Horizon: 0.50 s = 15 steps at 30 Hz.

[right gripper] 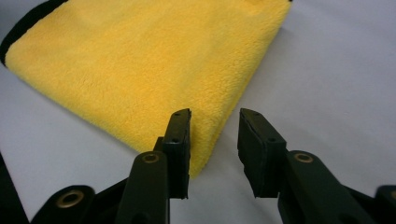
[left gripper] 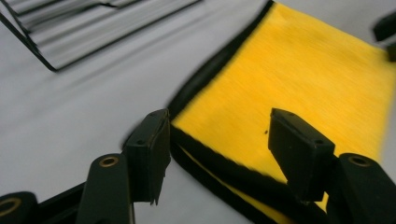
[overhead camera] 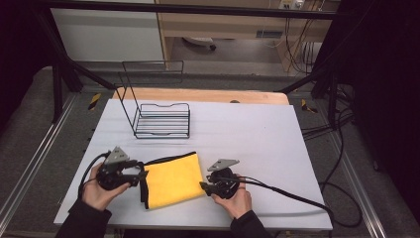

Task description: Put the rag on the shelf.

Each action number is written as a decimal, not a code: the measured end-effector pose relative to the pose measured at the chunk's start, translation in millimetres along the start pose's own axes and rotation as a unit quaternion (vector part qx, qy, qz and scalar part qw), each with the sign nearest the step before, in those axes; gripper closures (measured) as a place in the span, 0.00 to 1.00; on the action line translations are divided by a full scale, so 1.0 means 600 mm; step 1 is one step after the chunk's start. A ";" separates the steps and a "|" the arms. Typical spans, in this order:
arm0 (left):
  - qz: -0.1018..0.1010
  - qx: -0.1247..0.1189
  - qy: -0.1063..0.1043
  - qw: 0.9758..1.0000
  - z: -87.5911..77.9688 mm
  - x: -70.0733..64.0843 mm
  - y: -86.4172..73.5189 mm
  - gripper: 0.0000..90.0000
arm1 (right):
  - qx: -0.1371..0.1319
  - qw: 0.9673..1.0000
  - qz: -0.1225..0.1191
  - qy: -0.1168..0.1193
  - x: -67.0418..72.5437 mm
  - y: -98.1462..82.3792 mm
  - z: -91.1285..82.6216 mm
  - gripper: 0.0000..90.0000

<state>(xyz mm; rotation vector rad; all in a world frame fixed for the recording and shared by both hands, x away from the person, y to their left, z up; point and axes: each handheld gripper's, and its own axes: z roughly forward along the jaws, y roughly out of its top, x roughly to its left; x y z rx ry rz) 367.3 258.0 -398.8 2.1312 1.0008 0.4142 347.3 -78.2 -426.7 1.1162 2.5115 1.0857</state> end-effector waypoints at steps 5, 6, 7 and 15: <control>0.007 0.042 -0.007 0.999 0.066 0.033 0.026 0.47 | -0.012 1.000 0.019 -0.014 0.005 -0.005 0.003 0.57; 0.011 0.053 -0.009 0.999 0.077 0.036 0.026 0.50 | -0.010 1.000 0.023 -0.015 0.007 -0.006 0.006 0.57; 0.014 0.063 -0.010 0.998 0.086 0.037 0.024 0.52 | -0.008 0.999 0.025 -0.018 0.007 -0.008 0.010 0.58; -0.007 0.075 -0.068 0.995 0.097 0.048 0.002 0.63 | 0.012 0.998 0.058 -0.011 0.011 -0.017 0.028 0.72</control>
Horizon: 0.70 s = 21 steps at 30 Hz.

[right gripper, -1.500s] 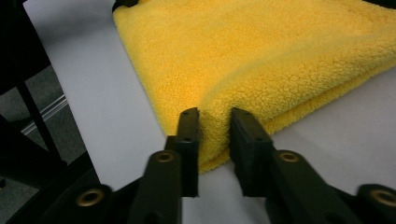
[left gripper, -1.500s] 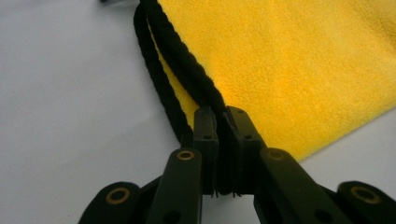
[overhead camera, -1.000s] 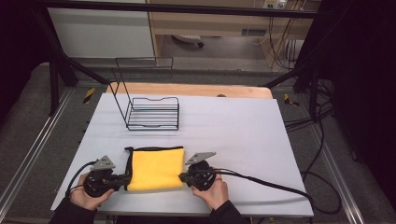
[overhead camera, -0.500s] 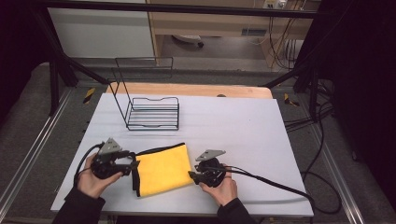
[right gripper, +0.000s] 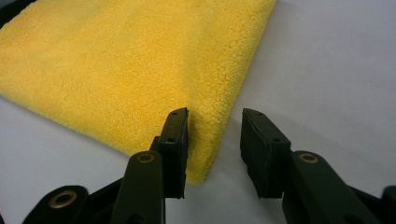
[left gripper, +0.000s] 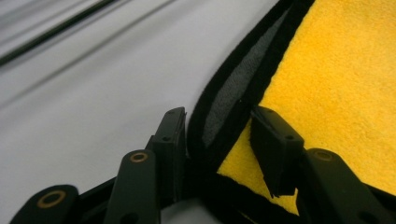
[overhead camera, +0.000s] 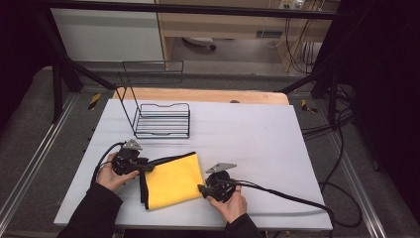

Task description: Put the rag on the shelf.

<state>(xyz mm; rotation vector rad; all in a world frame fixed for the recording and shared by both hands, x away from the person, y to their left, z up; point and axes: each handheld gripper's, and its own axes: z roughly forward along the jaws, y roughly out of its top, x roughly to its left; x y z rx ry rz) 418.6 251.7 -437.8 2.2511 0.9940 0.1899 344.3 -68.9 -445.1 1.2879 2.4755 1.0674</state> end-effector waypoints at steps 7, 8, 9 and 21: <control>-0.006 0.007 -0.012 1.000 0.000 -0.004 0.001 0.75 | 0.007 0.999 0.030 0.031 0.000 0.003 0.005 0.92; -0.003 0.009 -0.010 1.000 -0.001 -0.007 0.001 0.77 | 0.007 0.999 0.032 0.032 0.000 0.004 0.005 0.94; 0.001 0.009 -0.007 1.000 -0.003 -0.009 0.001 0.81 | 0.010 0.999 0.032 0.035 -0.002 0.006 0.004 0.95; -0.028 -0.028 0.032 0.999 -0.036 -0.082 -0.039 0.86 | -0.006 0.998 -0.057 0.020 -0.077 0.087 0.025 0.95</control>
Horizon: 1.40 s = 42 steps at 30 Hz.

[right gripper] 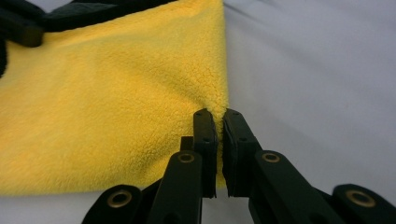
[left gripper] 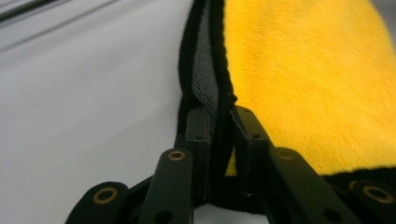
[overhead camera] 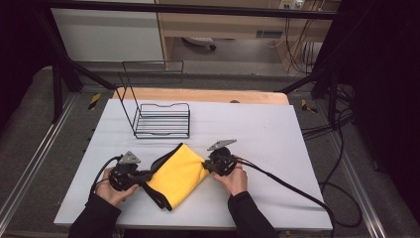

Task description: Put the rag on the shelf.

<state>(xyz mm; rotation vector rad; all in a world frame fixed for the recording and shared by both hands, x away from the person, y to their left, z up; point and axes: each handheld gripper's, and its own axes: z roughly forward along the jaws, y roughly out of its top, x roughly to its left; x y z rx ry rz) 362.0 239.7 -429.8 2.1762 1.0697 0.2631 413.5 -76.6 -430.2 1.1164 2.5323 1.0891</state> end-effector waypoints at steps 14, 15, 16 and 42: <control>0.028 -0.042 0.036 0.998 -0.033 -0.017 0.017 0.62 | -0.071 0.996 -0.046 -0.017 0.009 0.015 -0.032 0.51; 0.032 -0.039 0.027 0.998 -0.035 -0.020 0.019 0.65 | -0.072 0.996 -0.044 -0.017 0.012 0.014 -0.038 0.46; 0.035 -0.032 0.024 0.999 -0.033 -0.022 0.019 0.68 | -0.073 0.996 -0.044 -0.016 0.017 0.012 -0.047 0.44; 0.044 0.019 0.043 0.998 0.005 0.010 0.007 0.82 | -0.061 0.993 -0.053 0.083 0.154 -0.022 -0.028 0.38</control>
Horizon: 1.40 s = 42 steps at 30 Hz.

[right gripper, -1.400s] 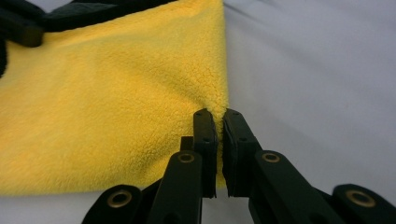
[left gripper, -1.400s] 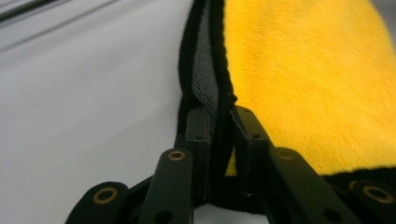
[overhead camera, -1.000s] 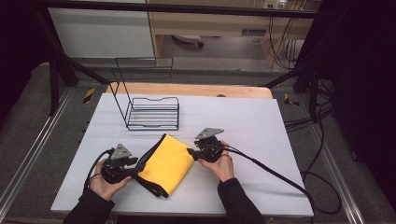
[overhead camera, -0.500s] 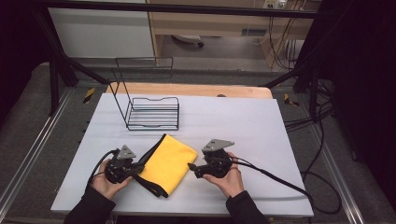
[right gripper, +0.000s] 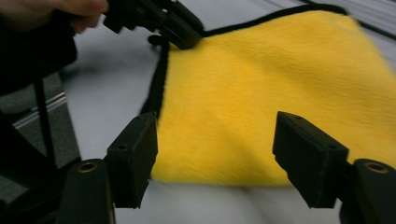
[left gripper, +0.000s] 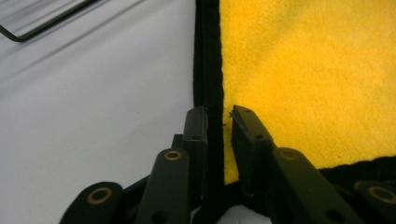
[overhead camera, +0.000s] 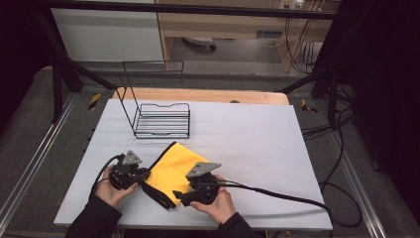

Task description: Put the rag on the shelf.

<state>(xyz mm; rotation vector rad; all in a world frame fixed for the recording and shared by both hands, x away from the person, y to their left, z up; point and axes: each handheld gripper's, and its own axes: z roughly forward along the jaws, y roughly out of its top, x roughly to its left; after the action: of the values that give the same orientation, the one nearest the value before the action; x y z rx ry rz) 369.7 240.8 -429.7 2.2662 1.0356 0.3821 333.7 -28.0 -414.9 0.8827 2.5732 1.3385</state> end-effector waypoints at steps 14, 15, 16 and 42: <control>-0.019 -0.033 -0.004 0.999 -0.018 0.005 -0.005 0.57 | 0.050 0.998 -0.035 -0.003 0.040 -0.023 0.066 0.86; -0.023 -0.037 -0.006 0.999 -0.021 0.006 -0.005 0.55 | 0.052 0.998 -0.035 0.000 0.039 -0.022 0.066 0.90; -0.026 -0.040 -0.008 0.999 -0.024 0.007 -0.005 0.52 | 0.057 0.998 -0.035 0.003 0.038 -0.021 0.063 0.93; -0.040 -0.074 -0.026 0.996 -0.045 0.005 -0.006 0.18 | 0.034 0.998 -0.045 0.028 -0.050 -0.050 -0.077 0.48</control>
<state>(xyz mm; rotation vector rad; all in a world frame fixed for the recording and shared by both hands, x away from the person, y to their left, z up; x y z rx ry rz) 356.5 256.0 -410.9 2.0860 1.0332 0.3538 328.7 -90.5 -415.4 0.7391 2.6807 1.2757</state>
